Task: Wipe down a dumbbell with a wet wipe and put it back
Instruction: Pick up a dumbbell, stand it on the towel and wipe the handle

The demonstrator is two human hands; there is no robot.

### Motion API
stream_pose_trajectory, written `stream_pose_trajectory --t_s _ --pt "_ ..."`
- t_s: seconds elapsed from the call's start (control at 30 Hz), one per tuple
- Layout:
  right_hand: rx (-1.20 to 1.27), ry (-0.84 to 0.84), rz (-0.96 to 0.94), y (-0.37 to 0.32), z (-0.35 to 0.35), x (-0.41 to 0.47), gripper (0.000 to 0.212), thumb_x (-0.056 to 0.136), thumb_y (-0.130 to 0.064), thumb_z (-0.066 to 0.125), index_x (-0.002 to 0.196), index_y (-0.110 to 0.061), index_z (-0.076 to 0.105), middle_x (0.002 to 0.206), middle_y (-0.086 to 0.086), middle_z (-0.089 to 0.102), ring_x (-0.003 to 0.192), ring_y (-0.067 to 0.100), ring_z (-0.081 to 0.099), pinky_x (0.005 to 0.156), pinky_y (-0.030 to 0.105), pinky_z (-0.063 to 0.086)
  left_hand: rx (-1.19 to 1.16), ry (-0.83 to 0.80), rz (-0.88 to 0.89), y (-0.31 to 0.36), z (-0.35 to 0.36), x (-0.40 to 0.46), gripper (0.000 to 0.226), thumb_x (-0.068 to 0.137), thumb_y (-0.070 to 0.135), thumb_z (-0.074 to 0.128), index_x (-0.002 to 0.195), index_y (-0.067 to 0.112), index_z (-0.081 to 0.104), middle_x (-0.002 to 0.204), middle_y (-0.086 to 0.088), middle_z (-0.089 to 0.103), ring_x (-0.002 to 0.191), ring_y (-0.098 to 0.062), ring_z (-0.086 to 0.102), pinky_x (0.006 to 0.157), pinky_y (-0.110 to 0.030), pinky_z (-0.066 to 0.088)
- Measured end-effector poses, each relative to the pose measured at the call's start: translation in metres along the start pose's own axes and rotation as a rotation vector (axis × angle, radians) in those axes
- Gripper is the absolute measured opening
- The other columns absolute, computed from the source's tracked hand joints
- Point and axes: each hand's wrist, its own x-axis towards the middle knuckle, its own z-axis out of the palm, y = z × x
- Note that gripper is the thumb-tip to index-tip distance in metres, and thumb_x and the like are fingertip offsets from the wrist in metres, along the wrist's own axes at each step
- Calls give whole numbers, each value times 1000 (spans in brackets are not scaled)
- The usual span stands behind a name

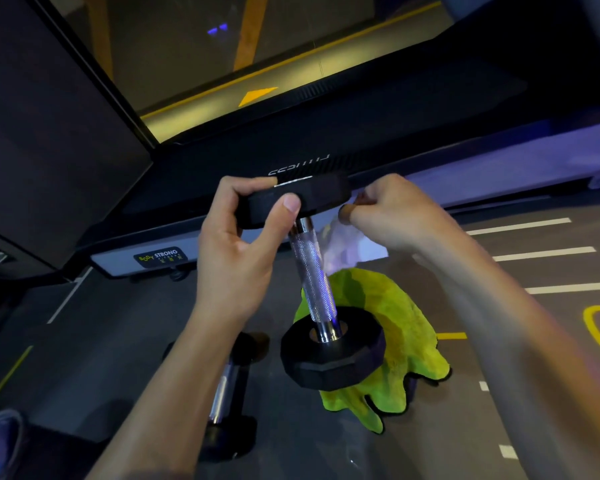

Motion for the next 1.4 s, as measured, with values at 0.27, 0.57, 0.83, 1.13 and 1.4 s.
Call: stream_pose_trajectory --t_s 0.27,0.57,0.83,1.13,1.4 --pt "533 -160 28 14 13 -9 19 82 -28 63 75 -10 63 67 0 58 67 15 53 64 28 40 6 2 11 -2 1 0 23 94 37 73 110 23 65 105 14 69 102 -10 66 94 -32 53" --pt "203 15 -178 13 10 -14 17 93 -22 56 79 -13 61 63 -5 53 54 9 49 46 22 37 -22 0 15 -1 1 0 17 95 34 73 108 28 64 104 14 69 101 -7 65 88 -20 50" --pt "548 -59 -130 11 18 -17 17 89 -19 61 73 -13 61 71 7 64 67 18 57 61 32 47 -32 -3 13 -2 1 -2 19 95 30 73 110 22 64 98 21 68 94 -2 65 87 -21 49" --pt "133 155 -140 18 28 -21 10 86 -25 69 91 -18 66 79 8 66 82 32 62 65 32 36 -8 10 18 -2 2 -1 20 95 31 73 110 21 65 100 21 67 97 -7 65 92 -29 52" --pt "458 160 -87 0 31 -30 19 78 -32 69 79 -13 67 75 7 72 76 31 67 61 37 46 -3 19 3 -4 0 -1 19 95 34 73 109 25 65 101 21 67 98 -7 65 91 -28 51"
